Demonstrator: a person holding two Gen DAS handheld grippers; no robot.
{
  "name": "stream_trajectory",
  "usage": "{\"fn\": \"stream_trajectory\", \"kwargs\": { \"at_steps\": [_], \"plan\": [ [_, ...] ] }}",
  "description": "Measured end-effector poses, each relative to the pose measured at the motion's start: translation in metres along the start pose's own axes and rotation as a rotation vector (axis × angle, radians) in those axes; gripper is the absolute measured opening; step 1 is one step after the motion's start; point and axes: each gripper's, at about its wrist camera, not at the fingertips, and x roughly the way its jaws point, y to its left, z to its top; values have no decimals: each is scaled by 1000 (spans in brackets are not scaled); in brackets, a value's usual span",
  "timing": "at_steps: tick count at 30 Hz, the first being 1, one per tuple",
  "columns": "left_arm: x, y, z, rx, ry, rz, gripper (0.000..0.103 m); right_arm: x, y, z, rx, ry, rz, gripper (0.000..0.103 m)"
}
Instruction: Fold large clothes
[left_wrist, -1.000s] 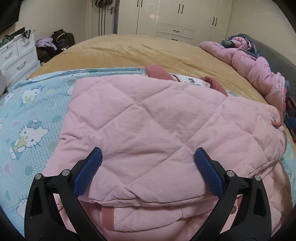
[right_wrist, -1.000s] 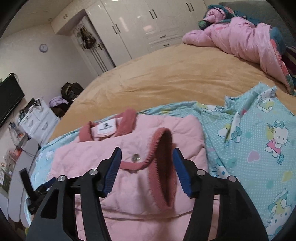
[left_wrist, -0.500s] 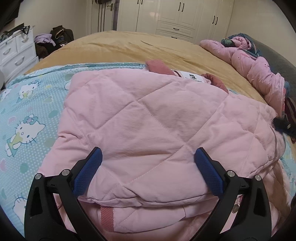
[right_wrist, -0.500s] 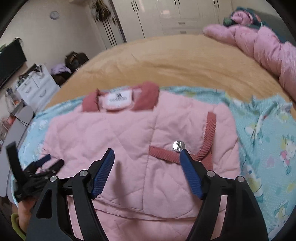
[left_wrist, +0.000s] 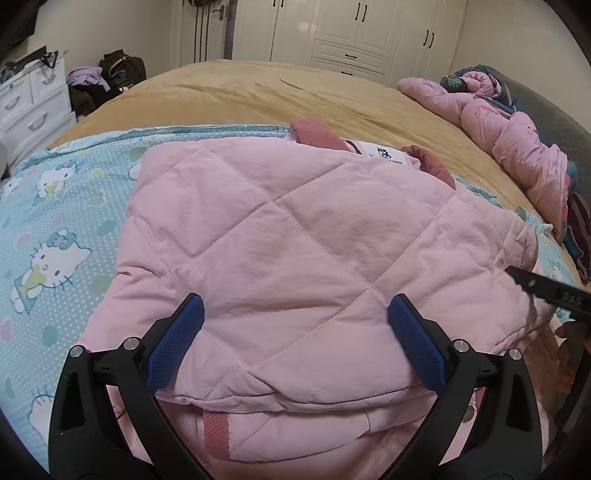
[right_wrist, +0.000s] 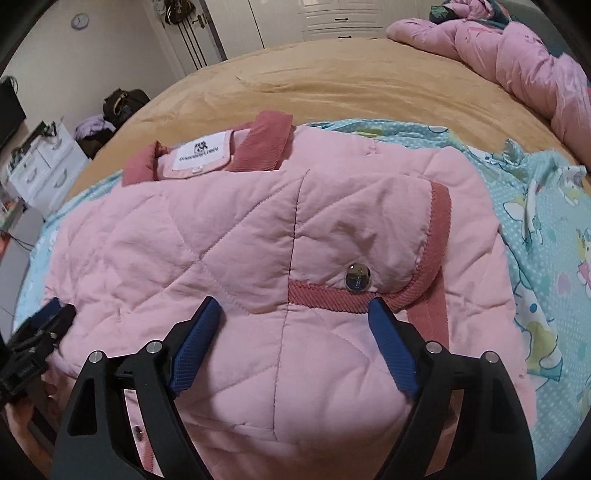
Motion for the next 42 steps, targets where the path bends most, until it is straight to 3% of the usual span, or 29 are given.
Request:
{"fn": "stream_trajectory", "kwargs": {
  "at_steps": [3,9,23,30,42],
  "plan": [
    [-2,0,1,4,-1,5,94,-17,-5,-4,46,-25,43,82],
    [-13,0,6,-2,-4,-2,94,-44,-2,-12,49,-79,36,82],
    [-51,4,13,-37,-52,3,94,-74,-7,-27,72,-100,55,82],
    [-64,8,6,-64,-63,1,94,-93,-7,-33,59,-119,51,82],
    [-110,-11,-16,-25,-93,-32,94,-148,-8,-36,53,-176,67,82]
  ]
}}
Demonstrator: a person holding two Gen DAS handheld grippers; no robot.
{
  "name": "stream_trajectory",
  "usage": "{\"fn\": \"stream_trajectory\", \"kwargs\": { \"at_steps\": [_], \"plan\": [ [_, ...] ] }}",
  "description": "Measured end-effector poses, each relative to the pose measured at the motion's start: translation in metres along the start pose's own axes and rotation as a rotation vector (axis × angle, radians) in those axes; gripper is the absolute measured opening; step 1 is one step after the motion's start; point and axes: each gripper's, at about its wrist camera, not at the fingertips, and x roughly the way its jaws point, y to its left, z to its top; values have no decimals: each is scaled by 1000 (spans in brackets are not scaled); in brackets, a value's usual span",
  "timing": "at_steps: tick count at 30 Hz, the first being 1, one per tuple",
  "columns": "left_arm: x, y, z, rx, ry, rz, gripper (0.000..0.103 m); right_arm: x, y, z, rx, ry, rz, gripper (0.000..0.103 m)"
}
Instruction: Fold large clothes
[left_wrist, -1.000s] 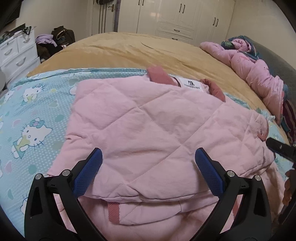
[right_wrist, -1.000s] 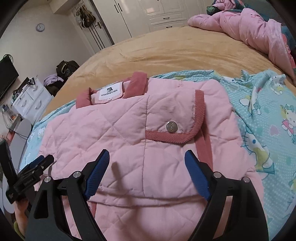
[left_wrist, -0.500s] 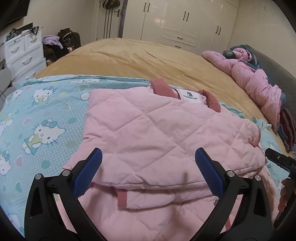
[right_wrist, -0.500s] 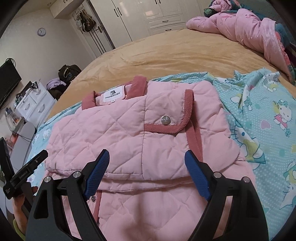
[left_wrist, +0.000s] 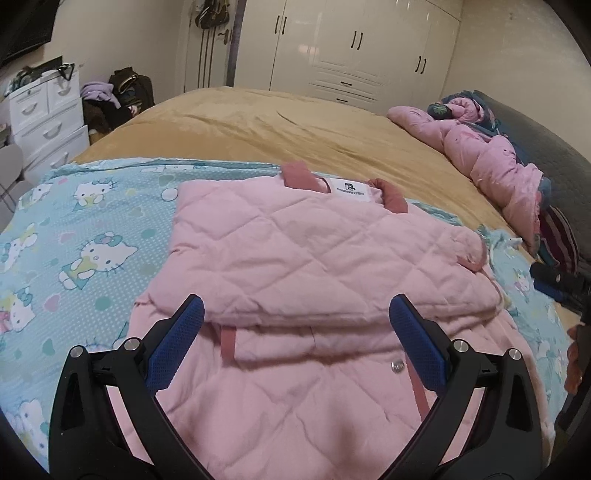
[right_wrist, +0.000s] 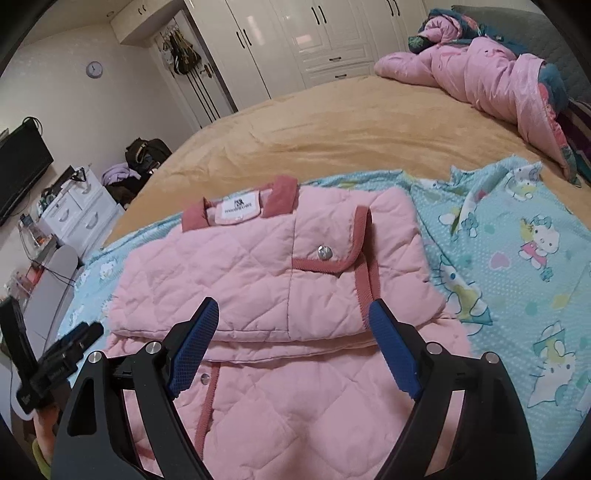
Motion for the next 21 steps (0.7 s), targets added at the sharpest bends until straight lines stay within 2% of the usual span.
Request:
{"fn": "stream_trajectory", "kwargs": {
  "at_steps": [9,11,14,21],
  "plan": [
    [-38,-8,-4,2,-32,-3,94,-32,13,-7,-26,-33,45,83],
    [-45,-8,-5,-4,-39,-13,94,-41,17,-9,-39,-49,40,99],
    [-56,-8,-6,-9,-46,-14,94,-55,20,-11,-61,-84,31,99],
    [-80,-4,-14,-34,-58,-22,94,-72,20,-18,-73,-93,44,99]
  ]
}}
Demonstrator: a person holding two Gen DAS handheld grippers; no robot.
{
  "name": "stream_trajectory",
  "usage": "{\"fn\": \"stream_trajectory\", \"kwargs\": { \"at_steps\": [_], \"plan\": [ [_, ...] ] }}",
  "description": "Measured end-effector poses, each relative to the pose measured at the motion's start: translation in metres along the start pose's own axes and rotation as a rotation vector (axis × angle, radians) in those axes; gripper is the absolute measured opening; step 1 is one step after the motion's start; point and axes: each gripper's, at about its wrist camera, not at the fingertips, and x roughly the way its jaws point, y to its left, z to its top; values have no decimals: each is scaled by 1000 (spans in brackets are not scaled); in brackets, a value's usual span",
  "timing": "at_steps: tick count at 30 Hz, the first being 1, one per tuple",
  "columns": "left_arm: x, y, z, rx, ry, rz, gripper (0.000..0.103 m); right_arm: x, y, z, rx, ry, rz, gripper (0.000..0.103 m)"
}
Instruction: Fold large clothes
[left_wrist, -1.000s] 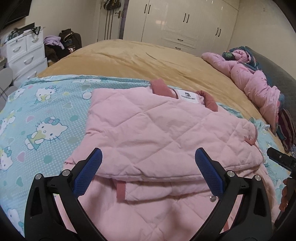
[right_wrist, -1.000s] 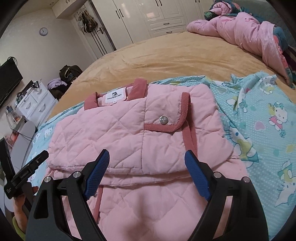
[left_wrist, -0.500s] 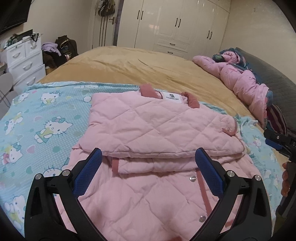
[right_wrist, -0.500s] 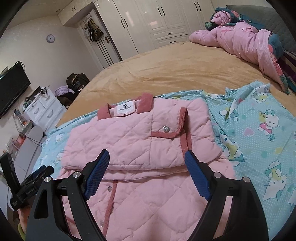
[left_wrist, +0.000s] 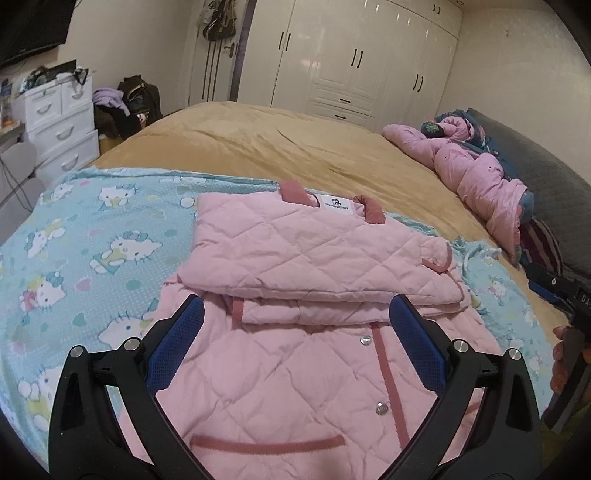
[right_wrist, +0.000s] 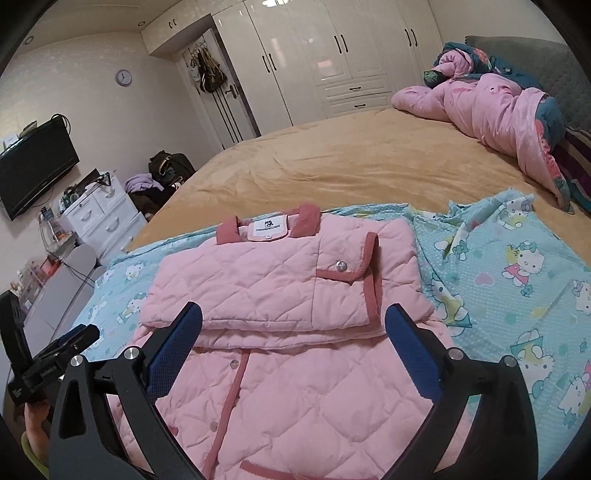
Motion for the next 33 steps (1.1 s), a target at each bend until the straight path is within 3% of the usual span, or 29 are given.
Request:
{"fn": "stream_trajectory", "kwargs": {
  "at_steps": [19,33],
  "plan": [
    [-47,-5,-24,7,-28,-2,94,-45,4,-16,-38,-25,19,99],
    [-75,5,-48,-1,-31,30,94,-58,8,-46,-83,18,47,99]
  ]
}}
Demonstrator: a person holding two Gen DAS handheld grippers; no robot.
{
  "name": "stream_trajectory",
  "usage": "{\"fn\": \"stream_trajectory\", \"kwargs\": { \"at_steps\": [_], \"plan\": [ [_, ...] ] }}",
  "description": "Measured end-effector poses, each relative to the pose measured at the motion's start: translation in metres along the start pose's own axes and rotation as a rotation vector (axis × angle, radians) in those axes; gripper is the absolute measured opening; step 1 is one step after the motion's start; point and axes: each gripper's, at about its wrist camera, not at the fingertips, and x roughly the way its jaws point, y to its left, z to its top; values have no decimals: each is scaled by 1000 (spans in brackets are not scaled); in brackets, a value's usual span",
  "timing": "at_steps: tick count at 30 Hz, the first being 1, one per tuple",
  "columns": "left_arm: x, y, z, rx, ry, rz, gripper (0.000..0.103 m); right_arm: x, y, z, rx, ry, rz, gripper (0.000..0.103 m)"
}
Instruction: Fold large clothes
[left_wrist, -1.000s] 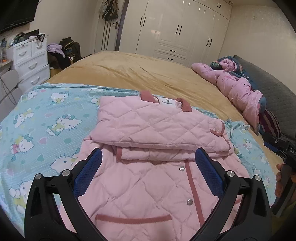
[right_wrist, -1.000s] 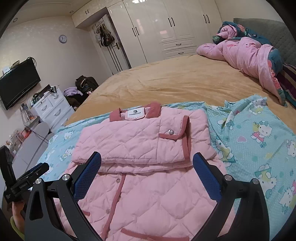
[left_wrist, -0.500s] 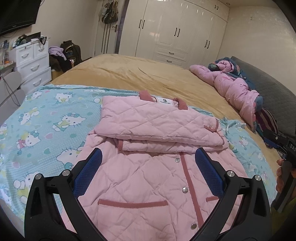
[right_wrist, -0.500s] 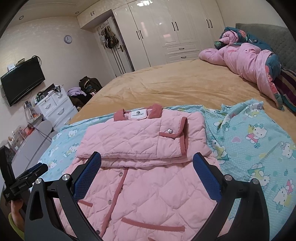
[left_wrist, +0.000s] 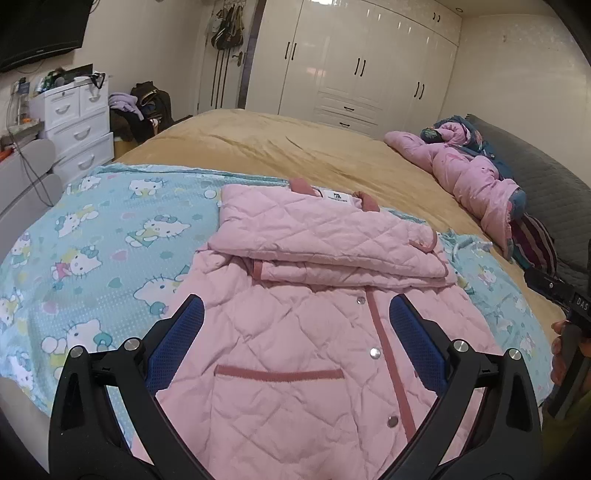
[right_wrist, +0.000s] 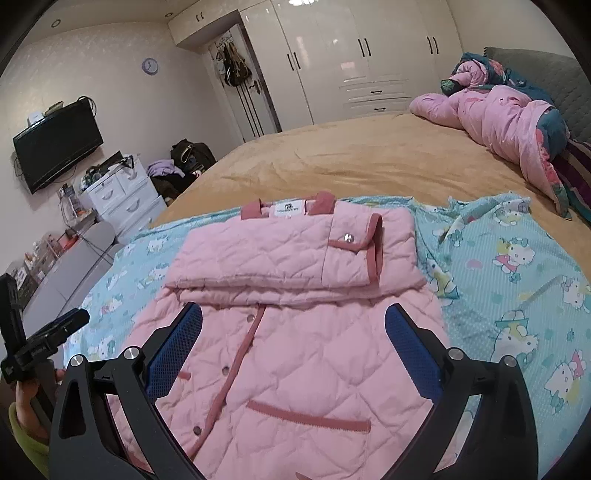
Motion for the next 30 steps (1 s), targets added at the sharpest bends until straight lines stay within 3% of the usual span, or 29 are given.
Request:
{"fn": "stream_trajectory", "kwargs": {
  "at_steps": [30],
  "plan": [
    [-19,32,-52,-41,80,93,94,-5,5,-56,-58,116,32,99]
  ]
}}
